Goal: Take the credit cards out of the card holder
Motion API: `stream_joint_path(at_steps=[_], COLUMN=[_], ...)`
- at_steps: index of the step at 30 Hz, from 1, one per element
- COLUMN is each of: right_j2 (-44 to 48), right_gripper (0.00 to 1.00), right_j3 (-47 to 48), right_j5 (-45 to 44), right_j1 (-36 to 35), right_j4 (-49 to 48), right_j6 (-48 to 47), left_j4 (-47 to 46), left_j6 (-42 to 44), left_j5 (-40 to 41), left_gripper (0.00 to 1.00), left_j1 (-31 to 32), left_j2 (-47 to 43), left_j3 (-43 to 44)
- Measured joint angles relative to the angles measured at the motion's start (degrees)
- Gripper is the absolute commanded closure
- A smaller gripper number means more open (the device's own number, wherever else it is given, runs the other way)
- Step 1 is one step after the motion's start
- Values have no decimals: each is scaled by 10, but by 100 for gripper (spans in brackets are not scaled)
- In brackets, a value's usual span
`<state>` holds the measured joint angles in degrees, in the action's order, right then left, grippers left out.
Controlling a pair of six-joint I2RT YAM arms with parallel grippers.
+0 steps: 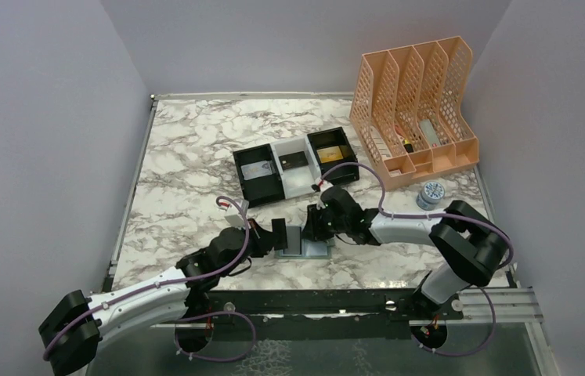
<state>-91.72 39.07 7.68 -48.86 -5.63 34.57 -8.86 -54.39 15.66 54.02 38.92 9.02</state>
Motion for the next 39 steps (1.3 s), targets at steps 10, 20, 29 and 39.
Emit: stream_joint_path(at_steps=[10, 20, 29, 39], right_j2=[207, 252, 226, 193], right_gripper=[37, 32, 32, 38], right_j3=[-86, -109, -127, -107], right_j5=[-35, 42, 121, 223], right_j1=[0, 108, 125, 125], right_j4=[-12, -75, -242, -275], right_j6=[-2, -7, 12, 19], left_j4=[-52, -166, -288, -423], left_j6=[56, 79, 71, 9], left_j5=[-56, -246, -345, -357], left_gripper=[100, 100, 100, 100], left_j1=[-10, -134, -177, -184], left_j2=[75, 102, 143, 173], left_j3=[1, 2, 30, -7])
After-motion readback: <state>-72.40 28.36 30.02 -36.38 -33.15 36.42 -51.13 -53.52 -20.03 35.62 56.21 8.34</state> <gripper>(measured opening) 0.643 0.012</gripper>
